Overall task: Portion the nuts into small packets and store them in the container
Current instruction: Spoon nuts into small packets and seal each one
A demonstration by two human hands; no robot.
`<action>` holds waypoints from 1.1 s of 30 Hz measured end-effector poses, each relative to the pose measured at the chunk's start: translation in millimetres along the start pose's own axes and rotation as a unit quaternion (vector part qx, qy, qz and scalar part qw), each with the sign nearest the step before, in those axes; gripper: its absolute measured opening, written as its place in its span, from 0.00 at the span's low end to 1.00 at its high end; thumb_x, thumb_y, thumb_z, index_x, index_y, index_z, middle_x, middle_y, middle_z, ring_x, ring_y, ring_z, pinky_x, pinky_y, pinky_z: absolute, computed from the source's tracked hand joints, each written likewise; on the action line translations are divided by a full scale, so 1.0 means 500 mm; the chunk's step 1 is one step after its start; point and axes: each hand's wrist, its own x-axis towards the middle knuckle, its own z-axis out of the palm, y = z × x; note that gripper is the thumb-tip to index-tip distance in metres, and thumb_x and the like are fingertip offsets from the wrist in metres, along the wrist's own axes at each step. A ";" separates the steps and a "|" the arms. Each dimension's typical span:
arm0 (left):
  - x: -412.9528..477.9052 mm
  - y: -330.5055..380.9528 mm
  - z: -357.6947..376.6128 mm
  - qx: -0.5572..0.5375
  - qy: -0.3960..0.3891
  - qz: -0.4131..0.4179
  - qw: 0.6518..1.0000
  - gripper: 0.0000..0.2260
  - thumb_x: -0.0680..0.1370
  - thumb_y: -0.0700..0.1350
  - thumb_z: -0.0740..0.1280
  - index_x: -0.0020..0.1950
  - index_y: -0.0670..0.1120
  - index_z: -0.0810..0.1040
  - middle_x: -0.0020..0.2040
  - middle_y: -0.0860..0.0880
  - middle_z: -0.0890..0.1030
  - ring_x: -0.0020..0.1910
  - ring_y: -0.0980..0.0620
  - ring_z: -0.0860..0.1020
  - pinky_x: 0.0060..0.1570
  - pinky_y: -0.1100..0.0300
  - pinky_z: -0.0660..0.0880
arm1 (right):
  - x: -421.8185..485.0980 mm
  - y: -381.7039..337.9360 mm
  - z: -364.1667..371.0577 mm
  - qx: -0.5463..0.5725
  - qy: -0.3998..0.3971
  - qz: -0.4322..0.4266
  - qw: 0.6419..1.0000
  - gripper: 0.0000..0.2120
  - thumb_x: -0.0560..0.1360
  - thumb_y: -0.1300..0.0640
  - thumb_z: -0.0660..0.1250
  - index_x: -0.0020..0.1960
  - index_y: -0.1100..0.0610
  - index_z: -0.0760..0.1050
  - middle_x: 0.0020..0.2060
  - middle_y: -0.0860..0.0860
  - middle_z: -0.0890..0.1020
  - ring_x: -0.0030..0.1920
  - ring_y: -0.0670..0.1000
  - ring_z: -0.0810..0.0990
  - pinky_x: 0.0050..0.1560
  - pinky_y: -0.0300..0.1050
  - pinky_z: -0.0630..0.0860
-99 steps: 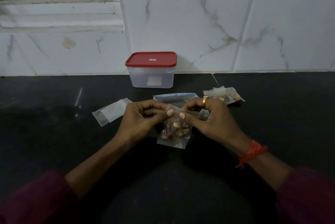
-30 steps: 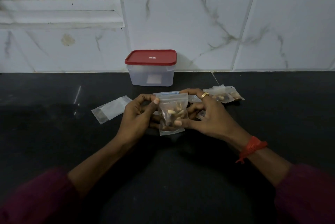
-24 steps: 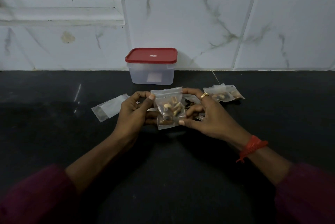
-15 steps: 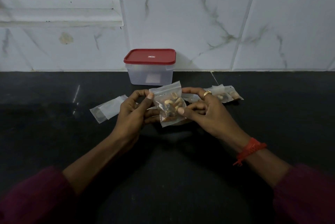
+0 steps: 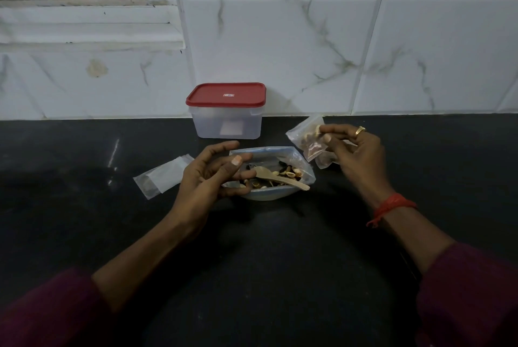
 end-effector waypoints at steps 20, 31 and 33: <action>0.003 -0.002 -0.020 0.093 0.088 0.052 0.990 0.08 0.78 0.39 0.67 0.56 0.47 0.78 0.46 0.48 0.83 0.40 0.52 0.80 0.37 0.60 0.81 | -0.006 0.011 0.003 -0.537 -0.020 -0.110 0.836 0.09 0.75 0.50 0.67 0.52 0.46 0.84 0.56 0.50 0.77 0.58 0.54 0.75 0.64 0.57 0.60; 0.046 0.001 -0.125 0.521 0.236 0.030 0.819 0.11 0.79 0.48 0.69 0.60 0.54 0.76 0.56 0.54 0.79 0.61 0.49 0.77 0.68 0.39 0.69 | -0.012 0.002 0.007 -0.529 -0.040 -0.138 0.836 0.11 0.72 0.57 0.70 0.52 0.45 0.83 0.56 0.49 0.75 0.56 0.52 0.76 0.64 0.54 0.58; 0.047 0.001 -0.134 0.665 0.159 -0.071 0.726 0.18 0.78 0.54 0.69 0.67 0.53 0.73 0.68 0.46 0.74 0.70 0.42 0.70 0.70 0.38 0.63 | -0.020 -0.010 0.012 -0.442 -0.017 -0.184 0.878 0.11 0.72 0.59 0.70 0.50 0.46 0.83 0.53 0.48 0.77 0.53 0.50 0.78 0.61 0.51 0.59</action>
